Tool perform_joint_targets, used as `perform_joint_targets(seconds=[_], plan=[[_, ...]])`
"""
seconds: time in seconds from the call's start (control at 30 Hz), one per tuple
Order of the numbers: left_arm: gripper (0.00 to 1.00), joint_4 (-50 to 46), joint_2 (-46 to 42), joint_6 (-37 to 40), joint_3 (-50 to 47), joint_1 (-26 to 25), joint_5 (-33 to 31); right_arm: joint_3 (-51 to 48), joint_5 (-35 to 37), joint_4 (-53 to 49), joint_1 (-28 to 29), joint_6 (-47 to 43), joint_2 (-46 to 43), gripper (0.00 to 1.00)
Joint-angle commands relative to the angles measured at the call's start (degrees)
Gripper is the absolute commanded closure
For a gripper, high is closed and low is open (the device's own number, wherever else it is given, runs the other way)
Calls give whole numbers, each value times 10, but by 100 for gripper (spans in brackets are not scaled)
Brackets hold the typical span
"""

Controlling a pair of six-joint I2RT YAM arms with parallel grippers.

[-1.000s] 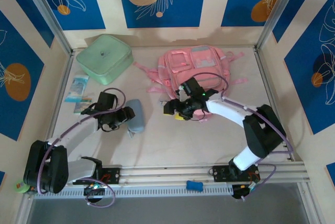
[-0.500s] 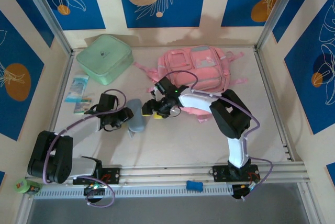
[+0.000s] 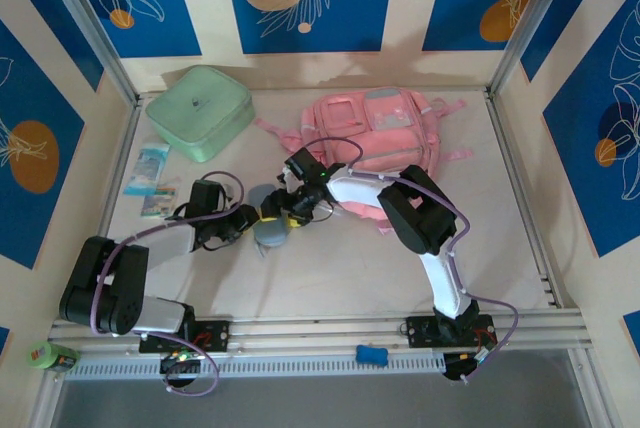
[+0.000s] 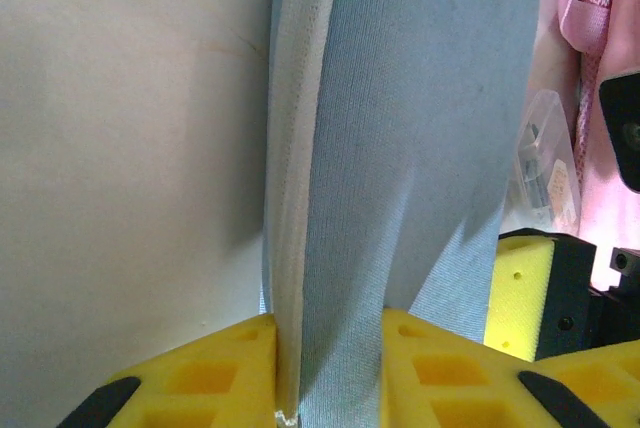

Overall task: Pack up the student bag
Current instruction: Pick up the pencil pouch from the center of the table.

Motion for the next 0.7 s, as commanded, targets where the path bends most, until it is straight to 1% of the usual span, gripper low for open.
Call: perform_joint_targets(seconds=[0.0, 0.1, 0.17, 0.27, 0.37, 0.43, 0.53, 0.6, 0.67], plan=[[75, -31, 5, -6, -15, 1, 16, -12, -65, 57, 8, 22, -30, 32], [75, -24, -1, -14, -19, 1, 22, -27, -77, 68, 7, 30, -61, 34], [74, 1, -4, -25, -23, 1, 44, -48, -89, 90, 4, 43, -82, 35], [73, 28, -7, -43, -27, -2, 66, -59, -101, 107, 3, 49, -82, 37], [72, 42, -9, -54, -23, -13, 78, -50, -105, 95, 4, 51, -62, 43], [71, 39, -10, -59, -19, -17, 81, -56, -101, 104, 4, 56, -61, 49], [71, 63, -16, -72, -24, -19, 89, -52, -90, 88, 3, 46, -64, 56], [71, 43, -21, -64, -16, -20, 86, -54, -83, 76, 1, 41, -72, 63], [71, 37, -26, -62, -13, -20, 86, -64, -82, 78, -3, 45, -82, 66]])
